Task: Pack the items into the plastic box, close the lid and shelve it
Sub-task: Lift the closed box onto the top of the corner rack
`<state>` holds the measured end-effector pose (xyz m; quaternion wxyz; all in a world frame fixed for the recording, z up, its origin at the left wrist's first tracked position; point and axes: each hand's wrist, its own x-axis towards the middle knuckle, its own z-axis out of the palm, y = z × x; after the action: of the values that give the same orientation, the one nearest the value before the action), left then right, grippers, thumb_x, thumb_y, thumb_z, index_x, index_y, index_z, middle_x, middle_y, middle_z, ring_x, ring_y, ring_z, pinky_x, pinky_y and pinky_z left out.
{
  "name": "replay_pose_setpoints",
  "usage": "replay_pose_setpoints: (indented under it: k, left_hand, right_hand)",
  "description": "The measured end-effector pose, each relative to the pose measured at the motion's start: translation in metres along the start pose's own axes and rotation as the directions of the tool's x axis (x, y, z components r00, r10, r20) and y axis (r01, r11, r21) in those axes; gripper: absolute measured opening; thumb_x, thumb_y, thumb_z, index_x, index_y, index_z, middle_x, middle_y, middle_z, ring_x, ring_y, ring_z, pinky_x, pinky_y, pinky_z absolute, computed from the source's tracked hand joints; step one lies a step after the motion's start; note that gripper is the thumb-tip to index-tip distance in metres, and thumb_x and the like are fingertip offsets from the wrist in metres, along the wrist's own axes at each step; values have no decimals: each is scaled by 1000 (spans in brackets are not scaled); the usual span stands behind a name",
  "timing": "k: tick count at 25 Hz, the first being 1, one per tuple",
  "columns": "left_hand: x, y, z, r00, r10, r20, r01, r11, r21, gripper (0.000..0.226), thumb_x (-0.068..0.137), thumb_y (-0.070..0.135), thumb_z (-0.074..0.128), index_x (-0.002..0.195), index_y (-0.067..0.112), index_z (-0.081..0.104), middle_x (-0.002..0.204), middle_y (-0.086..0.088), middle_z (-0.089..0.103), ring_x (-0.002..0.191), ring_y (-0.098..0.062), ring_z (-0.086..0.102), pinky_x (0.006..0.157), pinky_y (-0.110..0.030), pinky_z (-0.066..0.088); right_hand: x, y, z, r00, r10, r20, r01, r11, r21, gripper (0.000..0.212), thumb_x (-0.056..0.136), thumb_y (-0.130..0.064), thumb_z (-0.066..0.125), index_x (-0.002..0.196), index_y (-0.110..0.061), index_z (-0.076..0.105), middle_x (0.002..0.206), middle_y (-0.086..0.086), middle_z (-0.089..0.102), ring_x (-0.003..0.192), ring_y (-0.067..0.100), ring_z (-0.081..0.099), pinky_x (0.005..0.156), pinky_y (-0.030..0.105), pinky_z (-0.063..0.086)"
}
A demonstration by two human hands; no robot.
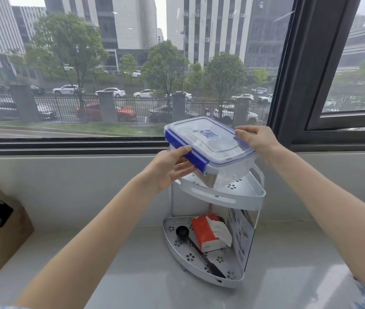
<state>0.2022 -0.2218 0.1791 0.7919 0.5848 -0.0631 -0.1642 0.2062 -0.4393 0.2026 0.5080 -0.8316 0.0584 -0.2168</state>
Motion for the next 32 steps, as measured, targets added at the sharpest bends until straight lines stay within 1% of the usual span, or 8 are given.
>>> replay_pose_setpoints:
  k: [5, 10, 14, 19, 22, 25, 28, 32]
  left_hand:
    - [8, -11, -3, 1000, -22, -22, 23, 999, 38, 21, 85, 10, 55, 105, 1, 52, 77, -10, 65, 59, -16, 68, 54, -23, 59]
    - [7, -18, -10, 999, -34, 9, 33, 997, 71, 22, 83, 12, 59, 102, 1, 55, 70, -9, 70, 55, -14, 69, 55, -21, 59]
    - [4, -25, -11, 997, -69, 35, 65, 991, 121, 14, 82, 15, 61, 91, 5, 58, 59, -2, 73, 57, -12, 70, 56, -20, 58]
    - [2, -21, -11, 997, -69, 23, 64, 982, 175, 26, 81, 18, 62, 101, 2, 58, 81, -9, 69, 59, -12, 70, 59, -22, 59]
    - [-5, -17, -10, 996, -81, 28, 74, 979, 189, 27, 84, 16, 59, 106, 1, 56, 85, -11, 68, 63, -14, 70, 62, -24, 58]
    - [-14, -12, -13, 991, -122, 54, 109, 974, 197, 21, 86, 14, 55, 105, 3, 55, 86, -11, 66, 71, -18, 67, 60, -28, 59]
    - [-27, -5, -13, 986, -153, 68, 130, 954, 271, 19, 89, 14, 50, 106, 6, 53, 89, -9, 63, 77, -18, 64, 62, -32, 58]
    - [-46, 19, -15, 999, -27, -31, 37, 916, 398, 17, 89, 11, 46, 104, 5, 52, 102, -11, 56, 86, -19, 61, 74, -36, 53]
  right_hand:
    - [11, 10, 8, 1000, -12, 7, 12, 1000, -23, 31, 82, -25, 64, 110, -12, 65, 119, 8, 64, 108, 14, 55, 92, 22, 39]
    - [14, 12, 8, 998, -8, 70, 13, 998, -65, 32, 82, -25, 64, 112, -12, 64, 113, 4, 65, 96, 8, 55, 76, 8, 40]
    - [11, 20, 8, 993, 31, 112, -16, 991, -133, 33, 83, -29, 61, 112, -14, 64, 118, 7, 65, 107, 16, 58, 92, 24, 41]
    - [7, 20, 11, 999, -16, 32, 24, 959, -282, 29, 87, -32, 55, 112, -20, 65, 110, 11, 68, 89, 14, 52, 83, 25, 37]
    - [4, 16, 15, 999, -16, 43, 30, 933, -360, 31, 89, -31, 50, 117, -22, 61, 114, 13, 66, 96, 22, 55, 80, 26, 37]
    - [-2, 6, 17, 995, 1, 95, 42, 894, -447, 36, 90, -31, 46, 124, -22, 54, 129, 11, 57, 105, 28, 56, 79, 28, 37]
    - [-9, -11, 15, 991, -13, 135, 78, 870, -487, 41, 90, -31, 47, 130, -19, 48, 136, 9, 51, 119, 27, 51, 94, 31, 38]
    - [-25, -45, 9, 985, -63, 159, 138, 843, -521, 43, 90, -30, 47, 132, -18, 45, 136, 10, 52, 124, 27, 48, 104, 37, 36]
